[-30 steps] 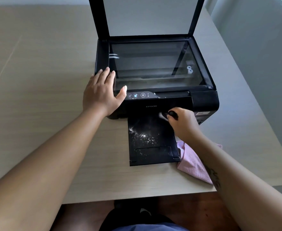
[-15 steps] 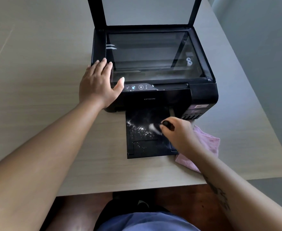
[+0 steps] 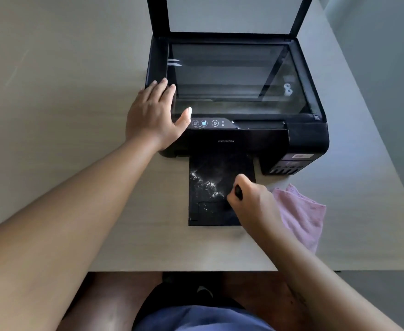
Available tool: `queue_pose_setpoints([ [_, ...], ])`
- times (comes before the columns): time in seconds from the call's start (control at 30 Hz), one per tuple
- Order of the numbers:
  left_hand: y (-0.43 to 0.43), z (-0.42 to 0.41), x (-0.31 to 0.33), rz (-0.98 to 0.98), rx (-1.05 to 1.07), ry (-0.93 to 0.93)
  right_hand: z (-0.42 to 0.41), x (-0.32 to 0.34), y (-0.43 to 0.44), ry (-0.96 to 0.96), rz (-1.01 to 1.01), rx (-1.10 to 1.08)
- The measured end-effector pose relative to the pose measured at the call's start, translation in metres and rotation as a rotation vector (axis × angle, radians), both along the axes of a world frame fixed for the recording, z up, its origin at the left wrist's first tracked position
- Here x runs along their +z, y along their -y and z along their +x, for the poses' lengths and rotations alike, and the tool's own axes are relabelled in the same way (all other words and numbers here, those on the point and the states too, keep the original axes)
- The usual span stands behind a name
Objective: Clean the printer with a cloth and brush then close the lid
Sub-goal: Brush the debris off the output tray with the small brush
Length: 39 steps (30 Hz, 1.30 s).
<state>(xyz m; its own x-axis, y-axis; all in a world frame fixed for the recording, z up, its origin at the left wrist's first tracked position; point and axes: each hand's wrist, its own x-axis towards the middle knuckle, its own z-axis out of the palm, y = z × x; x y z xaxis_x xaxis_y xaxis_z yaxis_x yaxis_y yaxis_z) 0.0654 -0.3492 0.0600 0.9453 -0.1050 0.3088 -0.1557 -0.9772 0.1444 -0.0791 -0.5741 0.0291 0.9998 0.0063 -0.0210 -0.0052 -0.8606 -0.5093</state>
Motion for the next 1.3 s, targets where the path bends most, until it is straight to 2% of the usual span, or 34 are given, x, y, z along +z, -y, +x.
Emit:
queue_pose_setpoints([
  [0.07,0.001,0.001,0.0,0.001,0.001,0.0,-0.002,-0.001,-0.005,-0.023,0.074,0.088],
  [0.1,0.001,0.001,0.0,0.002,0.001,-0.001,-0.001,-0.001,-0.007,-0.008,0.096,0.059],
  [0.17,-0.001,0.001,-0.001,0.004,0.007,0.004,0.002,-0.002,-0.009,0.023,0.052,-0.026],
  [0.23,0.0,0.001,-0.001,0.004,0.007,0.001,0.003,-0.002,-0.014,-0.013,0.025,0.029],
  [0.33,0.001,0.001,0.0,0.014,0.003,-0.009,0.002,-0.005,-0.021,-0.028,0.178,0.062],
  [0.4,0.0,0.001,0.0,0.014,0.006,-0.01,0.0,-0.007,-0.021,0.006,0.121,0.096],
  [0.53,0.0,0.001,0.0,0.017,0.011,-0.01,0.0,-0.01,-0.028,0.044,0.154,0.1],
  [0.6,0.0,0.001,0.0,0.018,0.014,-0.009,0.0,-0.01,-0.034,0.02,0.13,0.166],
  [0.67,0.0,0.001,0.0,0.014,0.017,-0.012,-0.001,-0.011,-0.041,0.004,0.19,0.239],
  [0.73,0.0,0.001,0.001,0.011,0.018,-0.019,0.0,-0.012,-0.048,0.023,0.171,0.176],
  [0.83,0.002,0.0,0.001,0.015,0.022,-0.023,0.003,-0.012,-0.061,0.021,0.097,0.26],
  [0.93,0.001,0.0,0.002,0.012,0.027,-0.021,0.007,-0.011,-0.062,0.03,0.111,0.241],
  [1.0,0.001,-0.001,0.001,0.007,0.029,-0.015,0.007,-0.011,-0.058,-0.003,0.14,0.303],
  [1.07,0.001,0.0,0.001,0.002,0.029,-0.017,0.011,-0.01,-0.05,0.052,0.183,0.191],
  [1.13,0.001,0.0,0.001,0.001,0.034,-0.013,0.018,-0.008,-0.042,0.077,0.116,0.061],
  [1.23,0.001,-0.001,0.0,-0.002,0.034,-0.011,0.021,-0.006,-0.046,0.03,0.079,0.235],
  [1.3,0.002,0.0,-0.001,-0.005,0.033,-0.001,0.024,-0.006,-0.049,0.086,0.103,0.206],
])
